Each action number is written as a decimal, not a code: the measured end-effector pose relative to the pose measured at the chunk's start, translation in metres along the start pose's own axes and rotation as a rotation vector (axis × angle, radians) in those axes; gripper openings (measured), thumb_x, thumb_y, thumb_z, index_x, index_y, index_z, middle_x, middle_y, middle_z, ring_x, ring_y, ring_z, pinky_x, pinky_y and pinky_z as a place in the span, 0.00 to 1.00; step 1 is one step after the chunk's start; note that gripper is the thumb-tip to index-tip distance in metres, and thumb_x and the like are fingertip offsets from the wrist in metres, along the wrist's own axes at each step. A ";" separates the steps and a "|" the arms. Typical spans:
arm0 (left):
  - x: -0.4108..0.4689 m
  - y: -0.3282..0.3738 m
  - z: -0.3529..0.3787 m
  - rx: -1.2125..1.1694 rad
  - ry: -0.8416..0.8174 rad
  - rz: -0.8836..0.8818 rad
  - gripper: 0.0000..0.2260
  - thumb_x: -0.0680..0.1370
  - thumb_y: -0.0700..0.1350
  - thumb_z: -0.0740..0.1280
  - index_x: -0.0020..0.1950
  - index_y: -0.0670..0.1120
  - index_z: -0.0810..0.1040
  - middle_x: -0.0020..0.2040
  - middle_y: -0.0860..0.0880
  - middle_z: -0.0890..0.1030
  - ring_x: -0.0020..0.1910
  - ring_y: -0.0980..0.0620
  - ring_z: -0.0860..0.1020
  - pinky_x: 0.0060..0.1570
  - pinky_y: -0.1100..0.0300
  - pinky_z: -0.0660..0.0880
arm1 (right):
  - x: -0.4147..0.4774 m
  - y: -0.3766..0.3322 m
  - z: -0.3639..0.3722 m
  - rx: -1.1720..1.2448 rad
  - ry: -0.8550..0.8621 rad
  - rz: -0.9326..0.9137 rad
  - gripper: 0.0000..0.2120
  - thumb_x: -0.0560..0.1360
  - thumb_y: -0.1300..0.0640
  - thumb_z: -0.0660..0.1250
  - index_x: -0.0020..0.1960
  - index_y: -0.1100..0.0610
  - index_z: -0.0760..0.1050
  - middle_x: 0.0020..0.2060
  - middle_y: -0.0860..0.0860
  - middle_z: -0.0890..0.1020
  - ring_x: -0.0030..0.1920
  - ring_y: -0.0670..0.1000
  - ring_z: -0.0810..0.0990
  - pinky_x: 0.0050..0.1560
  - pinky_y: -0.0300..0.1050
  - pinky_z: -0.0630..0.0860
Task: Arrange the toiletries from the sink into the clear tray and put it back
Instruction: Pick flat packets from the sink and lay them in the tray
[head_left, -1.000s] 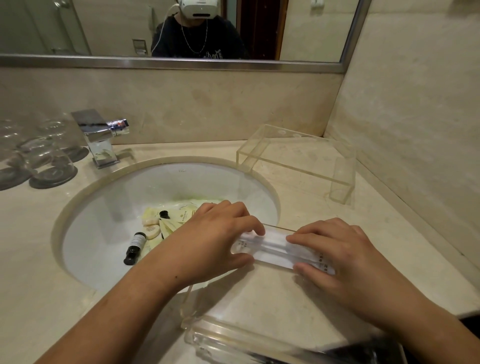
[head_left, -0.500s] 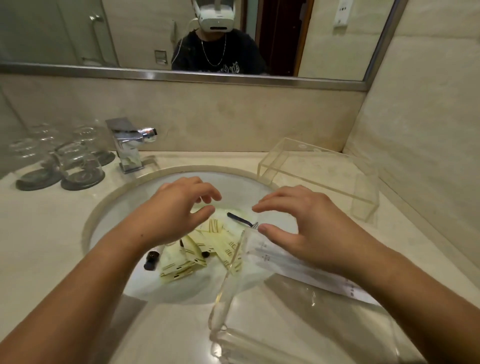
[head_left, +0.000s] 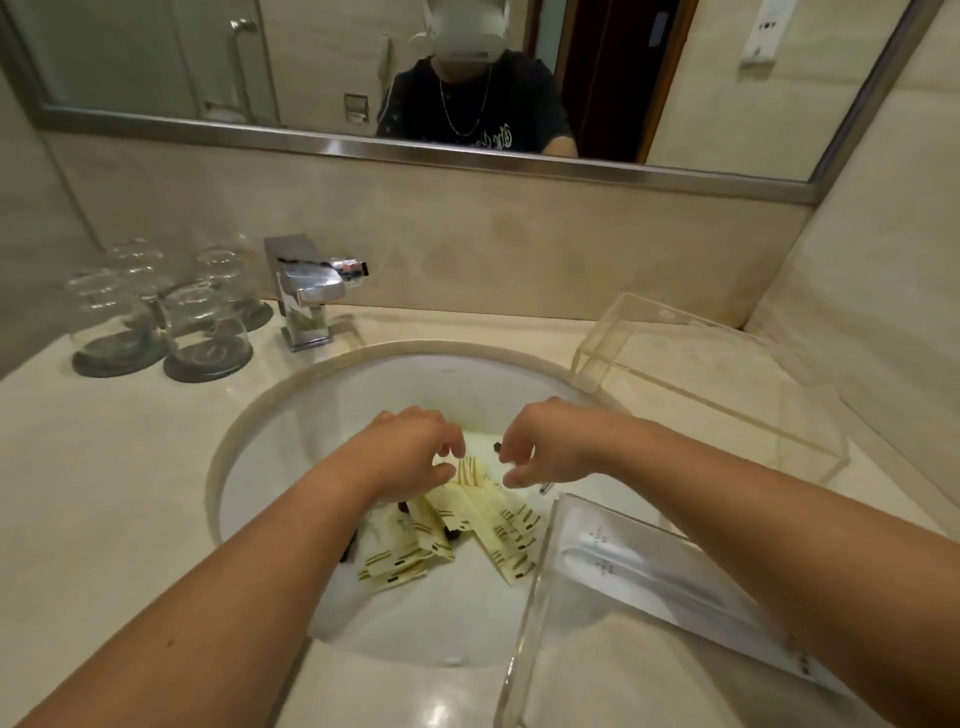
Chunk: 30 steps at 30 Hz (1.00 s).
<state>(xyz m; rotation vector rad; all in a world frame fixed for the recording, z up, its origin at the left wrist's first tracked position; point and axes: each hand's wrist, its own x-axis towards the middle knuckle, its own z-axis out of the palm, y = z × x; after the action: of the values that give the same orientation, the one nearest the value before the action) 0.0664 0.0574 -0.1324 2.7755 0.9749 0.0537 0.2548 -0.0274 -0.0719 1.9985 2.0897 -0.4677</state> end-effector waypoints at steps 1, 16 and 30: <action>0.004 0.001 0.003 -0.002 -0.008 0.013 0.11 0.80 0.54 0.66 0.63 0.58 0.78 0.55 0.57 0.78 0.59 0.54 0.74 0.56 0.56 0.67 | 0.008 0.001 0.003 -0.063 -0.062 0.018 0.21 0.75 0.42 0.71 0.64 0.50 0.80 0.56 0.46 0.84 0.58 0.50 0.80 0.53 0.43 0.75; 0.048 -0.007 0.026 -0.038 -0.179 -0.021 0.14 0.79 0.55 0.68 0.65 0.57 0.78 0.57 0.56 0.81 0.61 0.53 0.75 0.54 0.57 0.65 | 0.073 -0.008 0.042 -0.338 -0.431 0.148 0.36 0.64 0.25 0.70 0.54 0.56 0.80 0.47 0.50 0.84 0.45 0.54 0.80 0.45 0.50 0.77; 0.046 -0.019 0.019 -0.140 -0.144 -0.064 0.14 0.80 0.55 0.67 0.65 0.57 0.78 0.57 0.56 0.79 0.59 0.51 0.75 0.53 0.56 0.67 | 0.077 -0.002 0.041 -0.280 -0.416 0.180 0.16 0.72 0.42 0.66 0.39 0.55 0.78 0.29 0.48 0.80 0.37 0.53 0.81 0.47 0.47 0.82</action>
<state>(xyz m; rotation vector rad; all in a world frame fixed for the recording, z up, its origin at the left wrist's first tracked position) 0.0923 0.0972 -0.1558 2.5792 0.9829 -0.0829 0.2462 0.0288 -0.1384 1.7311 1.6113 -0.4780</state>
